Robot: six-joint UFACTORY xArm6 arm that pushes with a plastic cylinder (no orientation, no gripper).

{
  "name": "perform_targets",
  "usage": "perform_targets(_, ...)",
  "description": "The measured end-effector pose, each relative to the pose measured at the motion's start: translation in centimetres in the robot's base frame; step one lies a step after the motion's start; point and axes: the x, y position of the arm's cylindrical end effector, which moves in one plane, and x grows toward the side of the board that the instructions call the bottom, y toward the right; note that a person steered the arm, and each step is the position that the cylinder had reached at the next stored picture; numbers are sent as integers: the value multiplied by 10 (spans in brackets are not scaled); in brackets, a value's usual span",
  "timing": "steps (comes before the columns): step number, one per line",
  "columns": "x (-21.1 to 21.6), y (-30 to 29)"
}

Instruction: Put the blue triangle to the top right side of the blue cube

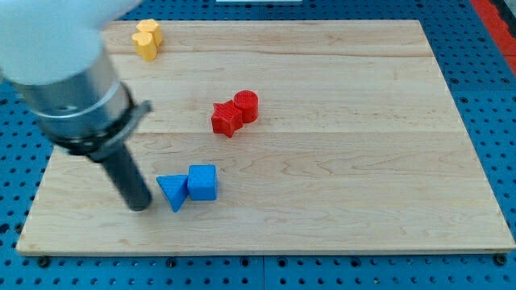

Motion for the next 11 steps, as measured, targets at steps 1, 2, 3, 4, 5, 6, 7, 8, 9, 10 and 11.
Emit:
perform_targets(1, -42, 55)
perform_targets(2, -47, 124)
perform_targets(3, -43, 137)
perform_targets(4, -52, 122)
perform_targets(5, -71, 145)
perform_targets(6, -74, 147)
perform_targets(7, -74, 148)
perform_targets(8, -74, 151)
perform_targets(9, -74, 153)
perform_targets(10, -74, 153)
perform_targets(11, -74, 153)
